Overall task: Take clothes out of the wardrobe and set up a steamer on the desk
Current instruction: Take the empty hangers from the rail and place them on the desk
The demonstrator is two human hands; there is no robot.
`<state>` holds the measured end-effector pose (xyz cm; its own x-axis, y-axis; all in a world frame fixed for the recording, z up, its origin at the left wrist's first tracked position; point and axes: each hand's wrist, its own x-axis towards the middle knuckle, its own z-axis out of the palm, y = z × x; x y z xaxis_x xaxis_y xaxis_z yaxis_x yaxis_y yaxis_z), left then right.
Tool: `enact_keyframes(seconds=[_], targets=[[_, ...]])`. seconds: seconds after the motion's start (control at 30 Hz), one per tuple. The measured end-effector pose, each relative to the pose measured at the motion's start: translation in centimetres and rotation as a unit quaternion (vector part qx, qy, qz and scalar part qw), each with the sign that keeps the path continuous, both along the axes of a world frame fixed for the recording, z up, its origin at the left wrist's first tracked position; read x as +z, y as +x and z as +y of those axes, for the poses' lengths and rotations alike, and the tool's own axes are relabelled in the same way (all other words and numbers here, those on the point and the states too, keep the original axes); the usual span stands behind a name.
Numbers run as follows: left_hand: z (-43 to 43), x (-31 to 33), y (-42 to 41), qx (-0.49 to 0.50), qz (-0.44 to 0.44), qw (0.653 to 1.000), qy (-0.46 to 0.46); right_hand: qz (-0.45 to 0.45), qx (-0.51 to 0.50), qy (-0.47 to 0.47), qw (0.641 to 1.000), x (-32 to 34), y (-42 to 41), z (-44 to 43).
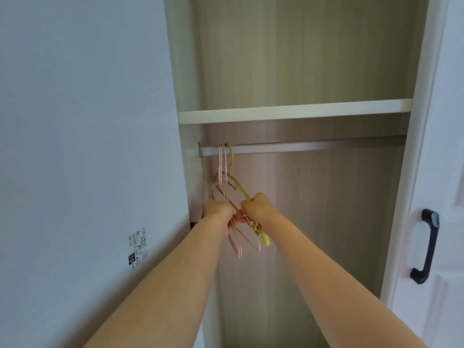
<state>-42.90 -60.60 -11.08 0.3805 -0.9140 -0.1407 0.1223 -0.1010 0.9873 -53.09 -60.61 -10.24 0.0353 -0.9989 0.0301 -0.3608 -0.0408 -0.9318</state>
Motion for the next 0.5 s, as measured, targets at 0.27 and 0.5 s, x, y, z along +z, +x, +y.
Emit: enact_keyframes(seconds=[0.27,0.5], targets=[[0.8,0.2,-0.5,-0.001,0.036,0.999,-0.017,-0.065,-0.021,-0.013,0.998,1.1,-0.3,0.7],[1.4,1.5,-0.6,-0.052,0.093,0.994,0.001,0.018,-0.04,-0.066,0.997,1.7,-0.6,0.5]])
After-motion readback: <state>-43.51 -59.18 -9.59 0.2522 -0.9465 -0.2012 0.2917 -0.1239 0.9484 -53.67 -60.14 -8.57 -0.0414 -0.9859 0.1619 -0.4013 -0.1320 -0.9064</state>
